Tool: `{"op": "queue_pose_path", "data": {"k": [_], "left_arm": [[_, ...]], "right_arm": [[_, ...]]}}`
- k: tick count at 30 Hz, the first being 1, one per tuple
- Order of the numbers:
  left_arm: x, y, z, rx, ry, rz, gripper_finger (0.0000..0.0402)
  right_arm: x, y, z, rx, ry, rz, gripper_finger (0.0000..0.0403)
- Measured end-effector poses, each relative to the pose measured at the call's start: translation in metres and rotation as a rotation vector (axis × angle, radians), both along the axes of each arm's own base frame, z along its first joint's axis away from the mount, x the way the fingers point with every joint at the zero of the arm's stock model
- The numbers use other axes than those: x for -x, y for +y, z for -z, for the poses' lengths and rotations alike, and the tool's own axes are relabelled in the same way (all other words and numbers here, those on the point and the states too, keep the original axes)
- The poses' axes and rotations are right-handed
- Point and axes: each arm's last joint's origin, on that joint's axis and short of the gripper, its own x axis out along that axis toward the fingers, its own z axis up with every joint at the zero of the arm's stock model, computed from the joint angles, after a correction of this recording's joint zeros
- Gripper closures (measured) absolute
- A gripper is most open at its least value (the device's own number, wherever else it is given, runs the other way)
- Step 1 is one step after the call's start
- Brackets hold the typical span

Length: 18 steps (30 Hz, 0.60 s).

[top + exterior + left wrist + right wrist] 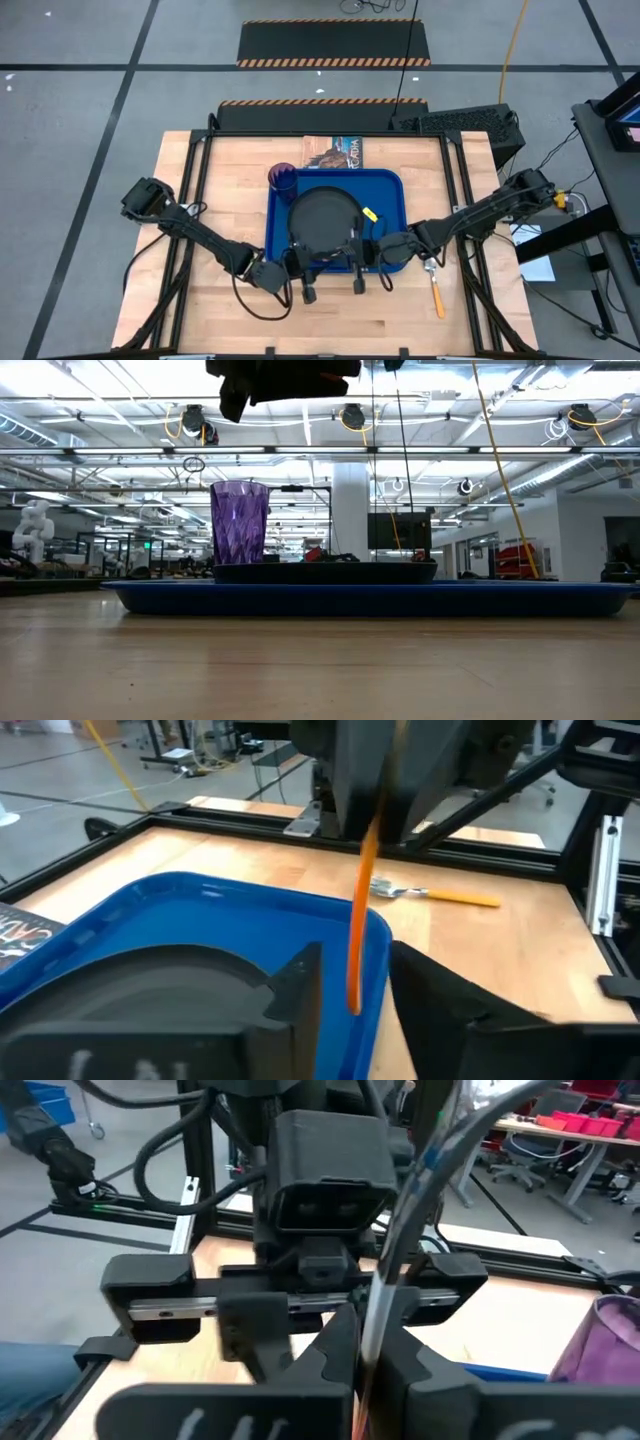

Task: Pick and place plate/cup/fork/spoon on tray
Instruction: Put the orange fork on the blue serving tray to the right of the black black plate

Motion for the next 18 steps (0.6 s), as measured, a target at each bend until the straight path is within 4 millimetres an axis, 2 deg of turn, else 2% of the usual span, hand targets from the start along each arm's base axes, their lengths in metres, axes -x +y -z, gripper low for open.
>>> {"op": "queue_pose_path", "data": {"k": [7, 13, 18], "left_arm": [[-0.001, 0.002, 0.0, -0.011, -0.001, -0.013, 0.0389], [0.0, 0.003, -0.001, -0.025, -0.014, -0.085, 0.0388], [0.003, 0.008, -0.011, -0.068, -0.044, -0.181, 0.0393]], "right_arm": [[0.0, 0.0, 0.0, 0.0, 0.0, 0.0, 0.0403], [0.0, -0.001, 0.0, -0.049, -0.003, 0.042, 0.0396], [0.001, -0.002, -0.001, -0.017, -0.02, 0.197, 0.0347]]}}
